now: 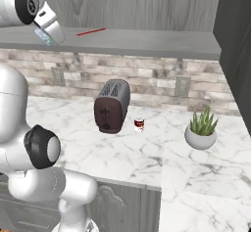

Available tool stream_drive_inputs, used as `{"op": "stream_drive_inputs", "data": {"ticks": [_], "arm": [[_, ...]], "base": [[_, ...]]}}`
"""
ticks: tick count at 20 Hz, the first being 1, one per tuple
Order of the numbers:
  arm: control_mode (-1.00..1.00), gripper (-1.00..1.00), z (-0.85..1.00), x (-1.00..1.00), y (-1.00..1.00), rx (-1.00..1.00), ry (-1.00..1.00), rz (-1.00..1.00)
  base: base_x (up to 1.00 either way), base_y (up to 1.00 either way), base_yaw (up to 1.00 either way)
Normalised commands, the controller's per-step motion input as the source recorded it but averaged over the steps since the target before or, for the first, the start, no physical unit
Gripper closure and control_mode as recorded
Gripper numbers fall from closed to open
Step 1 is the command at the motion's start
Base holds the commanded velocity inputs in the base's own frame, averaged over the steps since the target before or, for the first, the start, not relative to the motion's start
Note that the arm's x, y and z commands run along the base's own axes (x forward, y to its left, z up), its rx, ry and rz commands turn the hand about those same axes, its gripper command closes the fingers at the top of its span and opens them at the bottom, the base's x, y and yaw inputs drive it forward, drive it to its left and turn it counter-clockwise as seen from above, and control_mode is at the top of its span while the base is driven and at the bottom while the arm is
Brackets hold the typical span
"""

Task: Pick the yogurt and honey bottle from the counter and place them in the cabinets closest to them.

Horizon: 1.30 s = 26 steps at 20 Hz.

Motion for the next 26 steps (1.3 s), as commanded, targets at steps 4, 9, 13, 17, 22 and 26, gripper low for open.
{"op": "stream_drive_inputs", "data": {"ticks": [4,9,13,17,22,26], "arm": [[-1.00,1.00,-0.02,0.43,0.16,0.00,-0.06,0.02],[-1.00,1.00,-0.03,0.51,0.14,0.00,-0.05,0.01],[-1.00,1.00,-0.16,0.55,0.15,0.00,-0.03,0.01],[-1.00,1.00,-0.25,0.54,0.17,0.00,-0.01,0.03],[-1.00,1.00,-0.03,0.63,0.15,0.00,-0.01,0.03],[-1.00,1.00,0.00,0.66,0.10,0.00,0.00,0.02]], "base": [[0.00,0.00,0.00],[0.00,0.00,0.00],[0.00,0.00,0.00],[0.00,0.00,0.00],[0.00,0.00,0.00],[0.00,0.00,0.00]]}}
